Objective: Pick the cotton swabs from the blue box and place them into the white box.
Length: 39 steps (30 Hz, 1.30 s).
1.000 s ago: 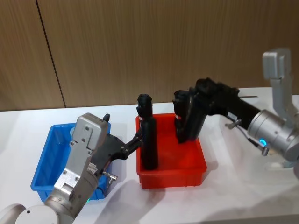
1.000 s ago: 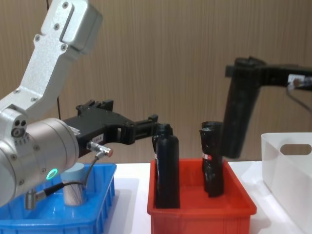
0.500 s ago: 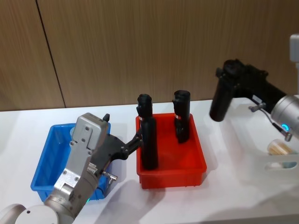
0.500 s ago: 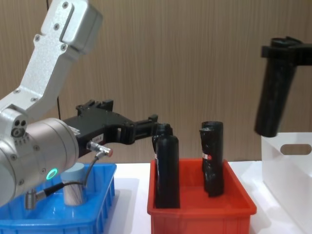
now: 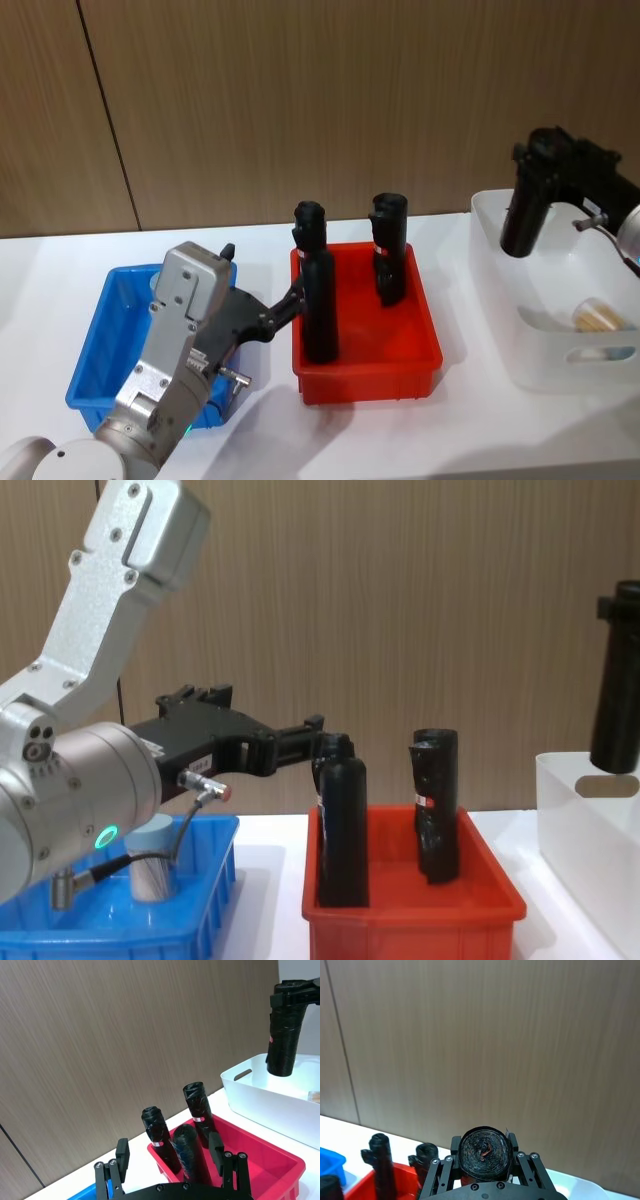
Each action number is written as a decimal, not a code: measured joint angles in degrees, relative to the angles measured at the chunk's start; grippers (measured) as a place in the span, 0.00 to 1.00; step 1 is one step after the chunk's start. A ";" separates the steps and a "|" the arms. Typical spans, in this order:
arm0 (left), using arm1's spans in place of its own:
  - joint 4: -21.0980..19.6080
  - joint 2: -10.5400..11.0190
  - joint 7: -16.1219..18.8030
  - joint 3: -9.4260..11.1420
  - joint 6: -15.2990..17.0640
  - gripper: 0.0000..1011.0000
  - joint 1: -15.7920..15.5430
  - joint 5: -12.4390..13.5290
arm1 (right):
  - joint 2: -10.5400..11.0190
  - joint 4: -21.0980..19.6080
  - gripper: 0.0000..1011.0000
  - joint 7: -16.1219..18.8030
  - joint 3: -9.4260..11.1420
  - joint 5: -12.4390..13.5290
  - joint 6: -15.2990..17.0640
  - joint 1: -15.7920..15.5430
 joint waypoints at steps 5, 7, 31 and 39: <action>0.00 0.00 0.00 0.01 0.00 0.99 0.00 0.00 | 0.20 1.95 0.51 -0.32 0.24 -0.44 0.27 0.53; 0.00 0.00 0.00 0.00 0.00 0.99 0.00 0.00 | 0.23 2.46 0.51 -0.34 0.28 -0.62 0.33 0.65; 0.00 0.00 0.00 0.00 0.00 0.99 0.00 0.00 | 0.81 7.11 0.95 -0.55 0.87 -1.92 0.10 1.69; 0.00 0.00 0.00 0.00 0.00 0.99 0.00 0.00 | 0.97 7.54 0.99 -0.39 1.06 -1.93 -0.52 1.75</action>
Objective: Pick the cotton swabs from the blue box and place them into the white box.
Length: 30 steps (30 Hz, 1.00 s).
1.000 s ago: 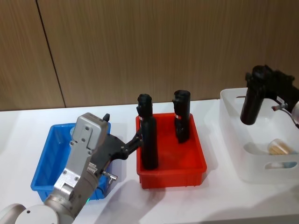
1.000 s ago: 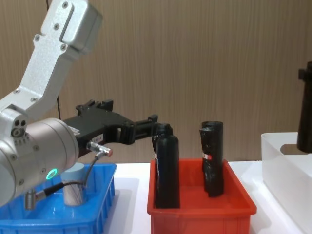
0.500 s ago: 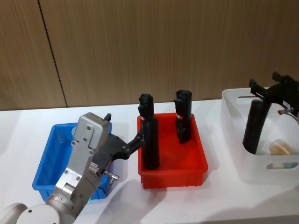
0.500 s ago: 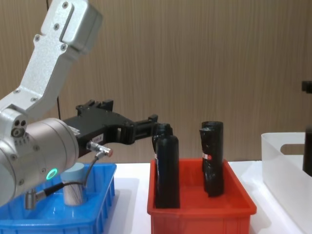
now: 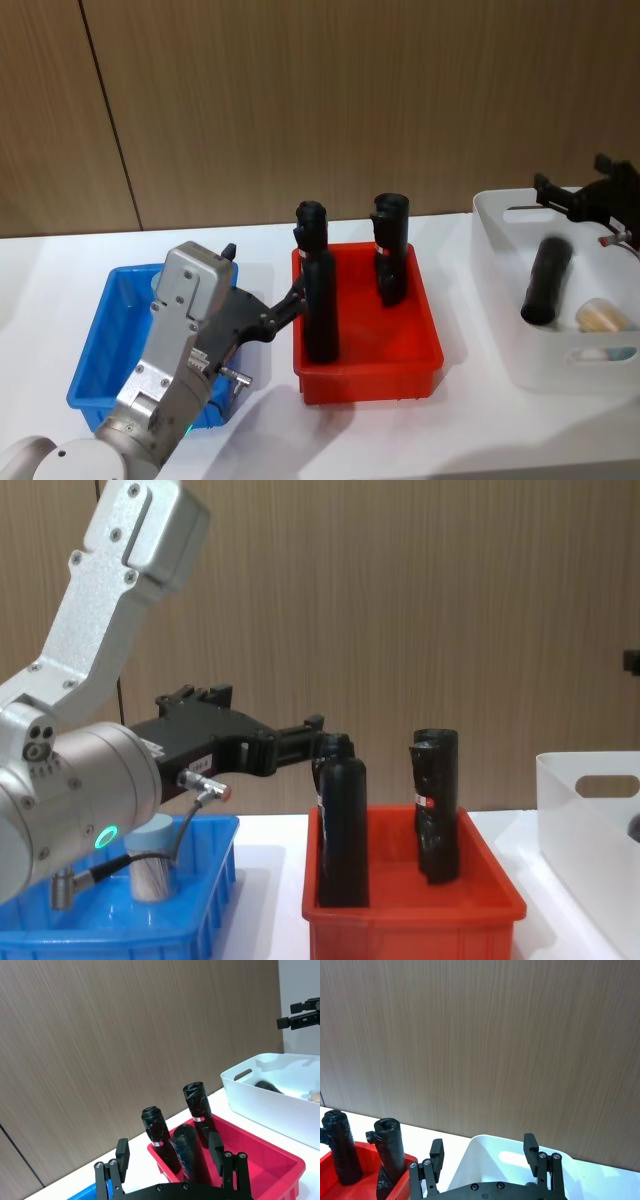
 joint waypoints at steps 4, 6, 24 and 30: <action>0.00 0.00 0.00 0.00 0.00 0.99 0.00 0.00 | 0.05 0.12 0.99 0.09 0.05 0.00 -0.18 0.02; 0.00 0.00 0.00 0.00 0.00 0.99 0.00 0.00 | 0.07 0.16 0.99 0.13 0.07 0.01 -0.24 0.03; 0.00 0.00 0.00 0.00 0.00 0.99 0.00 0.00 | 0.15 0.35 0.99 0.34 0.18 0.12 -0.58 0.03; 0.00 0.00 0.00 0.00 0.00 0.99 0.00 0.00 | 0.17 0.39 0.99 0.37 0.18 0.12 -0.62 0.03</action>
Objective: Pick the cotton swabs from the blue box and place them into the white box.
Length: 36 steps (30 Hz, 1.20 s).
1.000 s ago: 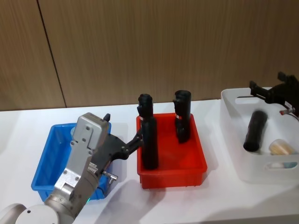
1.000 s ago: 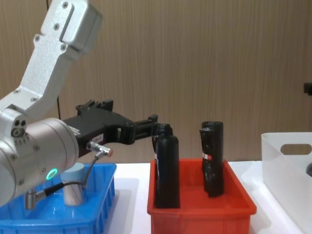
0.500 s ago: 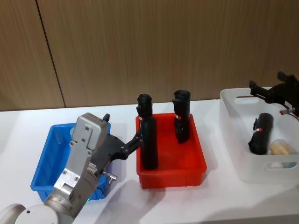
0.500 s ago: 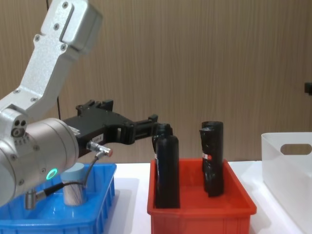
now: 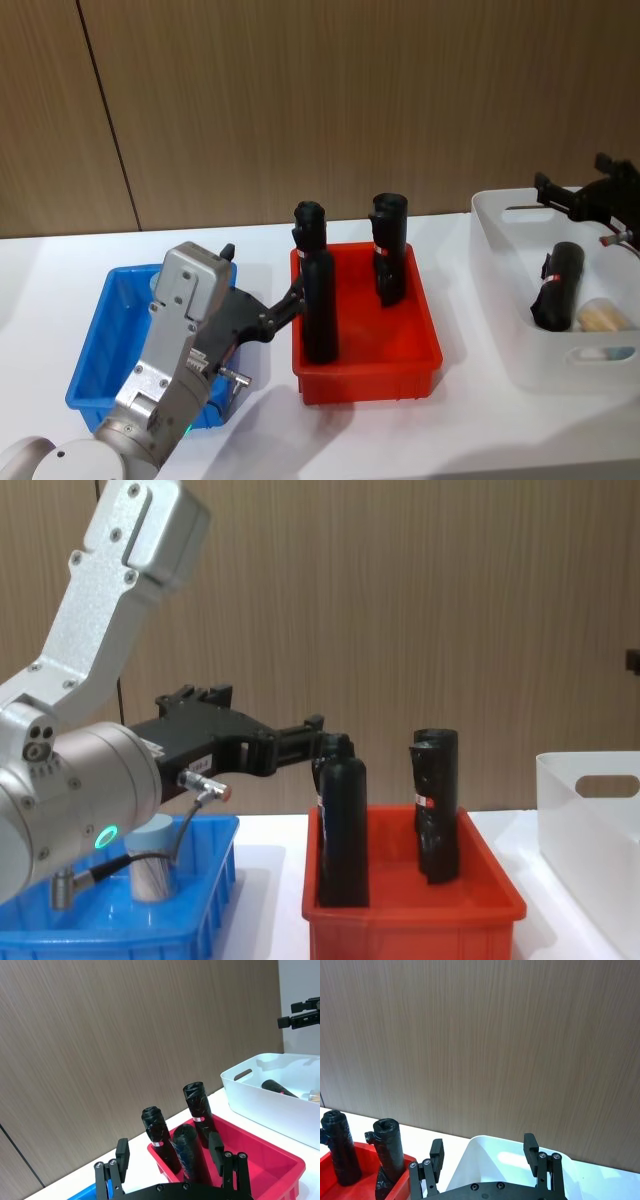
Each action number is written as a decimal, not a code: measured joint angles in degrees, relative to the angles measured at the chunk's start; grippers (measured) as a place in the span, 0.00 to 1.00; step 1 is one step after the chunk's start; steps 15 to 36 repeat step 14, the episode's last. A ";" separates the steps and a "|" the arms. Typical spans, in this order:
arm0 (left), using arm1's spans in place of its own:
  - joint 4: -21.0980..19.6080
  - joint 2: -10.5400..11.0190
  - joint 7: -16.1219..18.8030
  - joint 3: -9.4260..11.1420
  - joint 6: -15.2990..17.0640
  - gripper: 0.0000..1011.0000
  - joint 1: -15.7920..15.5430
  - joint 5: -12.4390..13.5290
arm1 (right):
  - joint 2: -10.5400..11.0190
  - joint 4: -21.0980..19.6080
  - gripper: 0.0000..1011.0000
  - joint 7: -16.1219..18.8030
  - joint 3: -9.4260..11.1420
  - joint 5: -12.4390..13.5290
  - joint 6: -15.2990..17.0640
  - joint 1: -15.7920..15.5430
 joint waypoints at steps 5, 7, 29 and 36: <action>0.00 0.00 0.00 0.00 0.00 0.99 0.00 0.00 | 0.00 0.01 0.99 0.01 0.00 0.00 -0.03 0.00; 0.00 0.00 0.00 0.00 0.00 0.99 0.00 0.00 | 0.00 0.01 0.99 0.01 0.00 -0.01 -0.04 0.00; 0.00 0.00 0.00 0.00 0.00 0.99 0.00 0.00 | 0.00 0.00 0.99 0.02 0.00 -0.01 -0.05 0.00; 0.00 0.00 0.00 0.00 0.00 0.99 0.00 0.00 | 0.00 0.00 0.99 0.02 0.00 -0.01 -0.05 0.00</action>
